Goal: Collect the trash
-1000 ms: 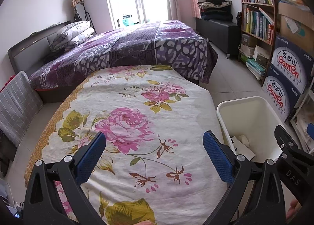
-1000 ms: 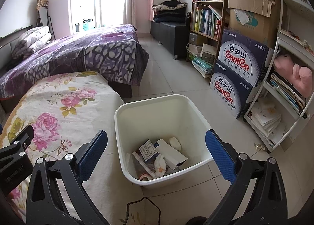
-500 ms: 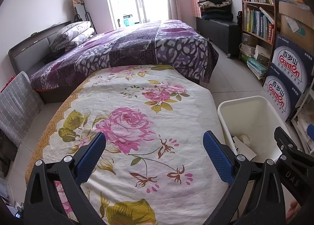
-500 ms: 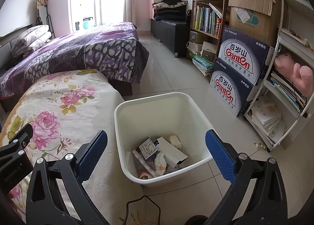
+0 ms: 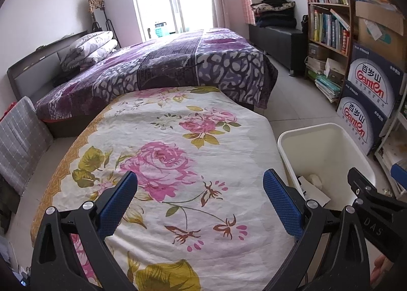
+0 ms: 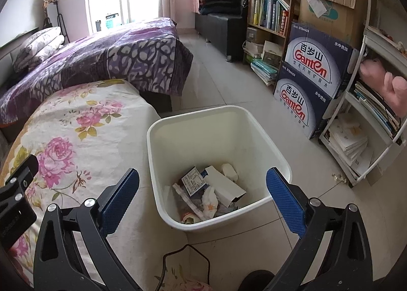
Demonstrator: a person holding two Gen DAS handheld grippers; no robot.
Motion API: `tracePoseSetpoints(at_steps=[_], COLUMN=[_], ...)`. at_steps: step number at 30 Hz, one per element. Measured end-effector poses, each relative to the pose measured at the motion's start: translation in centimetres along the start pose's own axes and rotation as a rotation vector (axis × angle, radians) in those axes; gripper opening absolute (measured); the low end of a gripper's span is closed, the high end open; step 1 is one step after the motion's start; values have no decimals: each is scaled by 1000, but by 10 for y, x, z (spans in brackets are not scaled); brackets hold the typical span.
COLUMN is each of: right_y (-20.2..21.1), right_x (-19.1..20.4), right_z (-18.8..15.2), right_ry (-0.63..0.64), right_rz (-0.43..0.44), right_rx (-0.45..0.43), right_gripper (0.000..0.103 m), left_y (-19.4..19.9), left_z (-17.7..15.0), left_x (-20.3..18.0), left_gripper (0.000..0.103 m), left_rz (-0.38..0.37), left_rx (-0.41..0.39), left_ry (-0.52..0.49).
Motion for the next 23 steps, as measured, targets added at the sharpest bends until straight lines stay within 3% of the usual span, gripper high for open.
tracePoseSetpoints(at_steps=[23], right_y=[1], right_x=[-2], right_z=[3], right_ry=[1], right_rz=[2], right_rx=[-3], right_gripper=[96], left_y=[-8], left_z=[-2], left_x=[1], left_gripper=[95], left_rz=[-22], left_rx=[52], left_ry=[20])
Point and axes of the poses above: each gripper's, at about its wrist camera, not at the fingertips, and y roughly against the way its jaws point, x to its left, z to its top, the point moved 4 cm from there along -y, roughly the way its jaws point, and after that the axes turned 10 degrees about x, right-handed, at the moved point
